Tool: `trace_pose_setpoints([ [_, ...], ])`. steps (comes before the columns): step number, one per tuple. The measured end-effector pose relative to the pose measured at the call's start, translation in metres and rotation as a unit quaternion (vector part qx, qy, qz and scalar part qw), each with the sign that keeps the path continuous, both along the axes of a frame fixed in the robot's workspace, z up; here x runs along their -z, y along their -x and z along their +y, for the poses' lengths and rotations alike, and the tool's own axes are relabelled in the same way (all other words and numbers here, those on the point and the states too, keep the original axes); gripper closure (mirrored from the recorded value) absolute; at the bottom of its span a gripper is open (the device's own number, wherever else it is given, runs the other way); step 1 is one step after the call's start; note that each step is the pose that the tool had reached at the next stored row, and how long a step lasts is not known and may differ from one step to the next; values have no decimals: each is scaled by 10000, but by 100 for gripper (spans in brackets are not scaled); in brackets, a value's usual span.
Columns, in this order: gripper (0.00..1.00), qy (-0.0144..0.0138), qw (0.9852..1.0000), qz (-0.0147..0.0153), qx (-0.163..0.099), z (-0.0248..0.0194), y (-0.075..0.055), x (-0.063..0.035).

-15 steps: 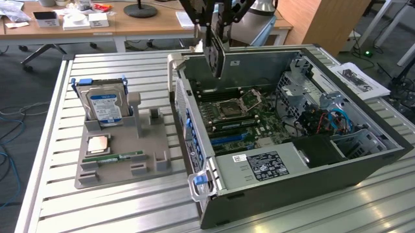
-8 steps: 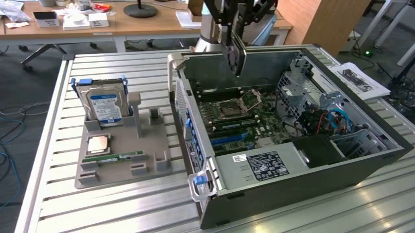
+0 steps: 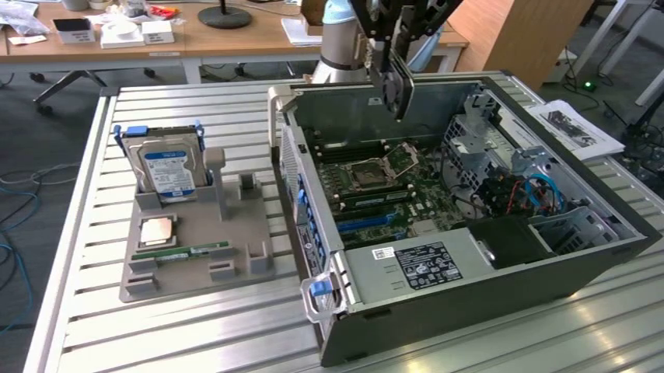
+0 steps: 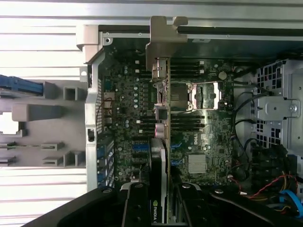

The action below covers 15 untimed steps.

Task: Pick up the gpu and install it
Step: 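Pick up the gpu and move the gpu toward the slot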

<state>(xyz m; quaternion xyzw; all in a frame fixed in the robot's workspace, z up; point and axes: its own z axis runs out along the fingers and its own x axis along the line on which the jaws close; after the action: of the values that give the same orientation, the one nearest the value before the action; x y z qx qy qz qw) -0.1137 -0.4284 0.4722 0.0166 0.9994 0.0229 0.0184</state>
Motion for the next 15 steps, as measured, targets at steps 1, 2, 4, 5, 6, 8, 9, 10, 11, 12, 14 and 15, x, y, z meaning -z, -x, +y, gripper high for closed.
trace_pose_setpoints([
  [1,73,0,10000,0,-1,0,-28,0],
  [2,73,0,10000,0,-1,0,-55,0],
  [4,73,0,10000,0,-1,0,-116,0],
  [5,73,0,10000,0,0,0,-146,0],
  [6,73,0,10000,0,0,0,-180,0],
  [8,73,0,10000,0,-1,0,-249,0],
  [9,73,0,10000,0,-1,0,-284,0],
  [10,73,0,10000,0,0,0,-319,0],
  [11,73,0,10000,0,0,0,-356,0],
  [12,73,0,10000,0,-1,0,-392,0],
  [14,73,0,10000,0,0,0,-462,0],
  [15,73,0,10000,0,0,0,-497,0],
])
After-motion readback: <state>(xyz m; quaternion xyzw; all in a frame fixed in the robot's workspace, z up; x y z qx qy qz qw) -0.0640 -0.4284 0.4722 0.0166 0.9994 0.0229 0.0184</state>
